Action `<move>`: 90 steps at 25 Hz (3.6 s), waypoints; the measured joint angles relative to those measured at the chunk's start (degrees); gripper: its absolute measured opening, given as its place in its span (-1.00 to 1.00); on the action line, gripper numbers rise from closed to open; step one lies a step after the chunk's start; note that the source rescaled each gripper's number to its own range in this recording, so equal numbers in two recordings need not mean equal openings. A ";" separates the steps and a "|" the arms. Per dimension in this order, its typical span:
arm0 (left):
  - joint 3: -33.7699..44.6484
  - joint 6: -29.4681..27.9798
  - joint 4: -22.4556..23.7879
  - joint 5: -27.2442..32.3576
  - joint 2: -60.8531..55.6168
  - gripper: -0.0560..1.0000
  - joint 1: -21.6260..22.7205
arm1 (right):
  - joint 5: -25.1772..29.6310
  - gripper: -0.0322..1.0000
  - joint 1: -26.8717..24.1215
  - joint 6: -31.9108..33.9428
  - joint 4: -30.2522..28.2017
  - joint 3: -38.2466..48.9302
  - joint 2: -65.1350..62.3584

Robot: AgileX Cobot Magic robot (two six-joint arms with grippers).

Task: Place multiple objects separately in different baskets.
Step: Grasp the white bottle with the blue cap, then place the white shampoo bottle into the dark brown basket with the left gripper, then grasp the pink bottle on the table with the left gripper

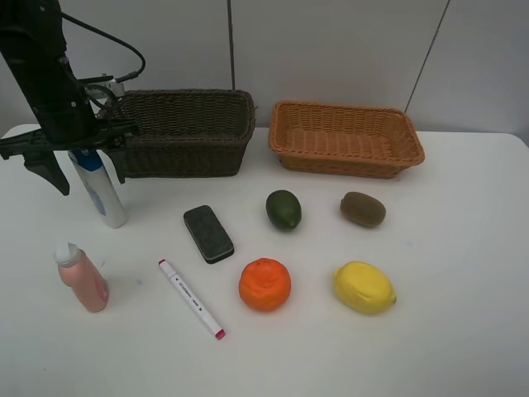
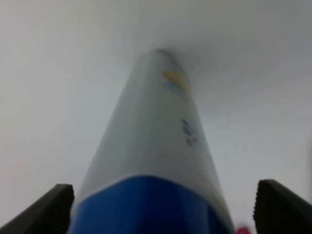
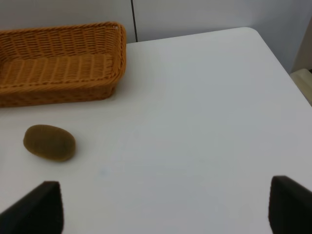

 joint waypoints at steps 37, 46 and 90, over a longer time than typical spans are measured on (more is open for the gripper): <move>-48.85 19.54 -4.07 10.25 25.65 0.50 3.71 | 0.00 0.98 0.00 0.00 0.06 0.00 0.00; -52.83 19.54 -5.07 10.41 24.37 0.98 3.72 | 0.00 0.98 0.00 0.00 0.06 0.00 0.00; 30.91 23.01 -13.10 2.86 -30.74 0.98 3.72 | 0.00 0.98 0.00 0.00 0.06 0.00 0.00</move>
